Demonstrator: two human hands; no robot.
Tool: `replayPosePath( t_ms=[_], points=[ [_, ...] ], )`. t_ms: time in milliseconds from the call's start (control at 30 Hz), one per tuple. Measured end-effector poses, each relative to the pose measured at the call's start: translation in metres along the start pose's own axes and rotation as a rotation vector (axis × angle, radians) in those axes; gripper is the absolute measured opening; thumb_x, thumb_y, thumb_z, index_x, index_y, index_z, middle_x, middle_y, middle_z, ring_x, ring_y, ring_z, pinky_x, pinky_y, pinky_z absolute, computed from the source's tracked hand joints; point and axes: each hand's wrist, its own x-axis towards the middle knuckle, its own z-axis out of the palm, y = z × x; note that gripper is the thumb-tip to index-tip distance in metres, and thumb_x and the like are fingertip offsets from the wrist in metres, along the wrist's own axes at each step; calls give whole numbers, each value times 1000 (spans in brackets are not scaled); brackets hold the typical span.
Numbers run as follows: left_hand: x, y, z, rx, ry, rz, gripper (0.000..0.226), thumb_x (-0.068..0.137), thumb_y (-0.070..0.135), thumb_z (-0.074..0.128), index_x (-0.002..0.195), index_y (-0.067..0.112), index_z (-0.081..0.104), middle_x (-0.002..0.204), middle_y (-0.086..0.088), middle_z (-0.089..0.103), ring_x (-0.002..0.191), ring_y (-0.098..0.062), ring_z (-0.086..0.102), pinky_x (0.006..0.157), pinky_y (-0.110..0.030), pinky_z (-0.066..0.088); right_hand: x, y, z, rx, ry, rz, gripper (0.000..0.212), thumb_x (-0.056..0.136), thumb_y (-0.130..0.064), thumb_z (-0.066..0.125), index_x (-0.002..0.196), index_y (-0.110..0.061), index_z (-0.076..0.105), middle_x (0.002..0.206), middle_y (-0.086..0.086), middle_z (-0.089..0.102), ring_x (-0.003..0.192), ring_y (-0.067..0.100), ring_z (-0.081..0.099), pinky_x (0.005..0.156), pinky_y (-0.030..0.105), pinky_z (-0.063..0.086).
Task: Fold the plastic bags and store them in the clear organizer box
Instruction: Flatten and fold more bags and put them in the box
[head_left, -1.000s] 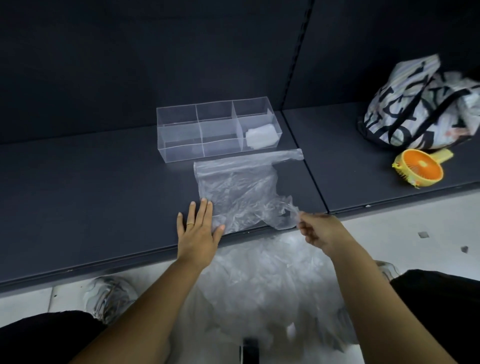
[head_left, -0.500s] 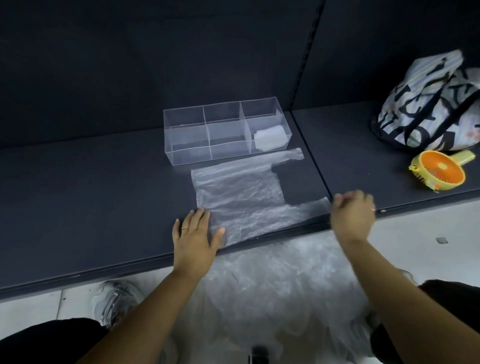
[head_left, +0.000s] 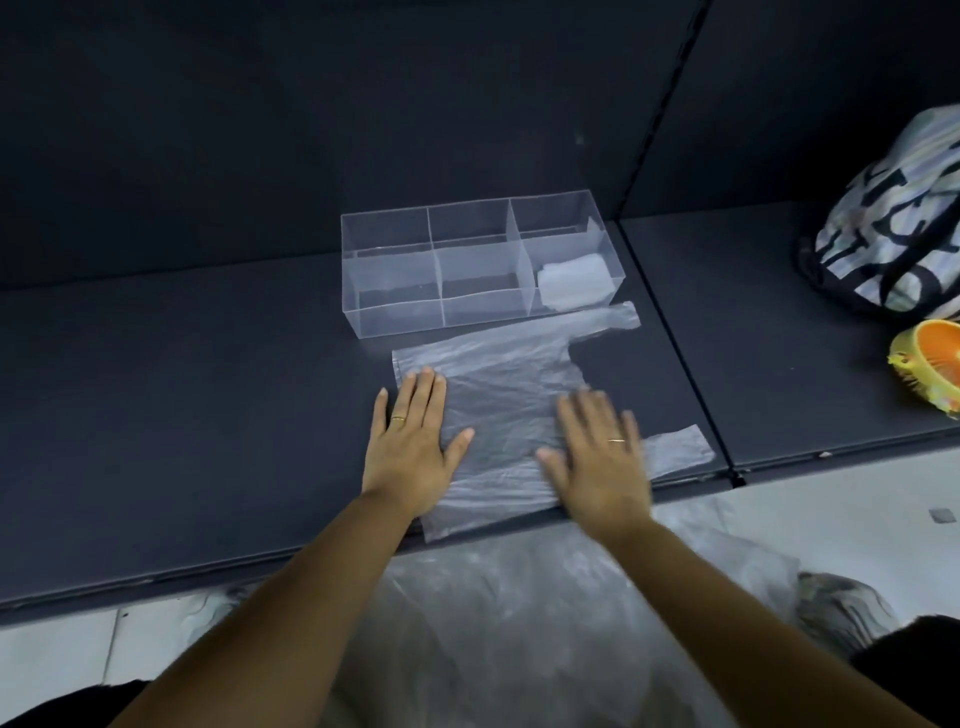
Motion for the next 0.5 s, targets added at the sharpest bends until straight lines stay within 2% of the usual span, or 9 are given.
replayPosePath(
  t_ms=[100, 167, 233, 300, 400, 433, 500],
  points=[
    [1, -8, -2, 36, -32, 50, 77, 81, 69, -15, 144, 25, -26, 153, 9, -28, 140, -12, -30, 113, -43, -23, -4, 51, -17, 0, 85, 321, 88, 84, -64, 9, 150, -10, 27, 158, 14, 19, 147, 30, 15, 119, 50, 7],
    [3, -12, -6, 34, -43, 95, 77, 81, 71, -17, 144, 28, -26, 154, 11, -26, 141, -13, -29, 111, -44, -25, 4, 58, -29, -16, 101, 396, 89, 85, -64, 10, 150, -5, 25, 158, 17, 18, 146, 32, 14, 118, 51, 8],
    [9, -11, -10, 16, 12, 87, 76, 84, 69, -14, 146, 26, -18, 155, 9, -22, 144, -13, -23, 113, -42, -24, 22, 36, -37, 27, 111, 258, 76, 94, -57, 22, 151, -6, 22, 159, 15, 14, 147, 30, 10, 119, 47, 6],
    [17, -6, -13, -20, 79, 19, 74, 88, 65, -10, 148, 21, -12, 155, 5, -20, 145, -14, -19, 113, -37, -23, 46, -7, -38, 122, 131, -7, 64, 99, -45, 36, 150, -7, 26, 158, 12, 19, 147, 27, 13, 120, 44, 7],
    [25, 1, -8, -45, 66, -49, 73, 87, 59, -9, 146, 16, -17, 156, -1, -21, 140, -13, -26, 113, -35, -23, 72, -69, -28, 178, 43, -319, 58, 101, -40, 34, 151, -11, 23, 160, 8, 16, 148, 21, 9, 120, 34, -3],
    [26, 2, -5, -23, 53, -52, 72, 87, 58, -8, 144, 16, -21, 157, -2, -21, 138, -13, -30, 114, -37, -22, 78, -77, -22, 157, -2, -353, 59, 102, -41, 31, 152, -12, 19, 161, 6, 11, 149, 19, 4, 118, 31, -8],
    [26, 0, 1, -13, 48, -58, 72, 88, 59, -8, 143, 16, -23, 157, -1, -22, 139, -12, -29, 115, -39, -19, 91, -69, -10, 77, -57, -299, 63, 101, -47, 25, 153, -17, 10, 162, 4, 0, 148, 18, -6, 117, 33, -13]
  ],
)
